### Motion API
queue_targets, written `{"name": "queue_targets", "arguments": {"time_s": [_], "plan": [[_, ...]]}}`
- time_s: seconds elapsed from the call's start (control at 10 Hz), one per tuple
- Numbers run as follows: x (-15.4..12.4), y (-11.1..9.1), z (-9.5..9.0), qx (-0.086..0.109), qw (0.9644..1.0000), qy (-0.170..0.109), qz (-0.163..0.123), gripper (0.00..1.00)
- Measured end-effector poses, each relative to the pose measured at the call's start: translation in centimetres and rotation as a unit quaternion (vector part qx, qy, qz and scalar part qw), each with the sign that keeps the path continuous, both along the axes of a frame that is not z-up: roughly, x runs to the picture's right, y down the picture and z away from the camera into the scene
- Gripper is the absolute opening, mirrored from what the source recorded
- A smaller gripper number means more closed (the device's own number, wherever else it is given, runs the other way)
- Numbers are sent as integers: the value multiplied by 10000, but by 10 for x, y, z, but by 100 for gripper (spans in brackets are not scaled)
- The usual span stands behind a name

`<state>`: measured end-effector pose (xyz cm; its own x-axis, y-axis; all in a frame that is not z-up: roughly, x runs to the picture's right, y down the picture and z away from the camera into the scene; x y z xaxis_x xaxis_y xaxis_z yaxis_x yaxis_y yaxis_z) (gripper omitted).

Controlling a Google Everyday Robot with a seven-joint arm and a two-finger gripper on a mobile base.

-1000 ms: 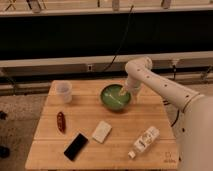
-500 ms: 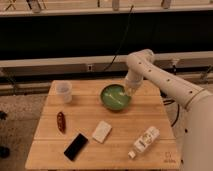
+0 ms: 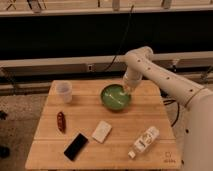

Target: Pick up the ceramic bowl

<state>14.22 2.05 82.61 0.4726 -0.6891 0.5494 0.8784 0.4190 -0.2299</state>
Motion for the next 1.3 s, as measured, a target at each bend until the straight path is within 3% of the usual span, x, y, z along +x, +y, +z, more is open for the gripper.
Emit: {"name": "queue_targets", "arguments": {"time_s": [0.2, 0.7, 0.9, 1.3], "plan": [[2, 3, 3, -96, 9999, 44, -20, 25], [24, 45, 55, -395, 9988, 262, 102, 75], [25, 49, 62, -438, 9985, 296, 147, 80], [31, 52, 63, -501, 9978, 380, 186, 80]]}}
